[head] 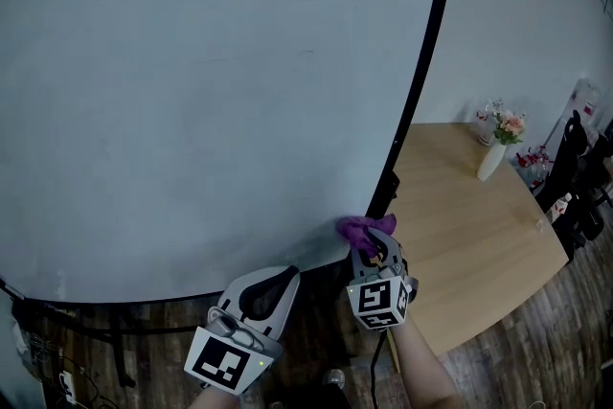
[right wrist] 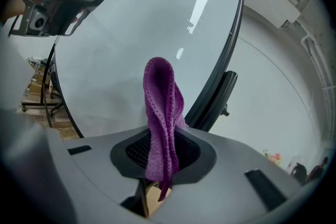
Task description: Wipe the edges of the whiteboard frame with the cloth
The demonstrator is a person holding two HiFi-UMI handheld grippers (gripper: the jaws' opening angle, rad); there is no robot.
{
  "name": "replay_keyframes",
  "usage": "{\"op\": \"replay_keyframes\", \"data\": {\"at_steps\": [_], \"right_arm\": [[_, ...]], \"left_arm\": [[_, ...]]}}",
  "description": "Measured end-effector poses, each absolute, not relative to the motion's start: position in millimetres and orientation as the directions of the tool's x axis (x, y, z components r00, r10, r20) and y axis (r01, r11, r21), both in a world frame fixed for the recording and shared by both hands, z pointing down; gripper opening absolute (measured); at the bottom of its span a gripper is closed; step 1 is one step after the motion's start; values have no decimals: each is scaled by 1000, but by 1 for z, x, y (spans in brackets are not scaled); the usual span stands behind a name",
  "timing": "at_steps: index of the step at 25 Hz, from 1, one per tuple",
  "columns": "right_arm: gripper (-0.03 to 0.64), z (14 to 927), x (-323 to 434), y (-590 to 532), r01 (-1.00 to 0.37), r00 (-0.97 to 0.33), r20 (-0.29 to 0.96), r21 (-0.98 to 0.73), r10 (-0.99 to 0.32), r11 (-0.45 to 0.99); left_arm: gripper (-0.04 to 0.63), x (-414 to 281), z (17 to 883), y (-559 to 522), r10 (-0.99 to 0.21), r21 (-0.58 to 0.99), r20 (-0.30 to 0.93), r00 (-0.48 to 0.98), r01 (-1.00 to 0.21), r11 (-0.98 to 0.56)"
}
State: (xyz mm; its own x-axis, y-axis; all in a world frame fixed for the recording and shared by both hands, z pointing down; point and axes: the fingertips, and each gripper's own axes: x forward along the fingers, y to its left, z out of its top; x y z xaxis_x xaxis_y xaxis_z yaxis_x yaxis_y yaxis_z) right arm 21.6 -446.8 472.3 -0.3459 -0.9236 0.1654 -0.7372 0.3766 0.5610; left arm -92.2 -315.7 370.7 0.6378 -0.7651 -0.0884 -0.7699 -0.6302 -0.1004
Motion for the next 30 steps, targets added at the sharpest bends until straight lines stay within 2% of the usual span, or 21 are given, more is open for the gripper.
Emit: {"op": "replay_keyframes", "data": {"at_steps": [30], "right_arm": [[68, 573, 23, -450, -803, -367, 281, 384, -886, 455]], "left_arm": [[17, -85, 408, -332, -787, -95, -16, 617, -784, -613]]}}
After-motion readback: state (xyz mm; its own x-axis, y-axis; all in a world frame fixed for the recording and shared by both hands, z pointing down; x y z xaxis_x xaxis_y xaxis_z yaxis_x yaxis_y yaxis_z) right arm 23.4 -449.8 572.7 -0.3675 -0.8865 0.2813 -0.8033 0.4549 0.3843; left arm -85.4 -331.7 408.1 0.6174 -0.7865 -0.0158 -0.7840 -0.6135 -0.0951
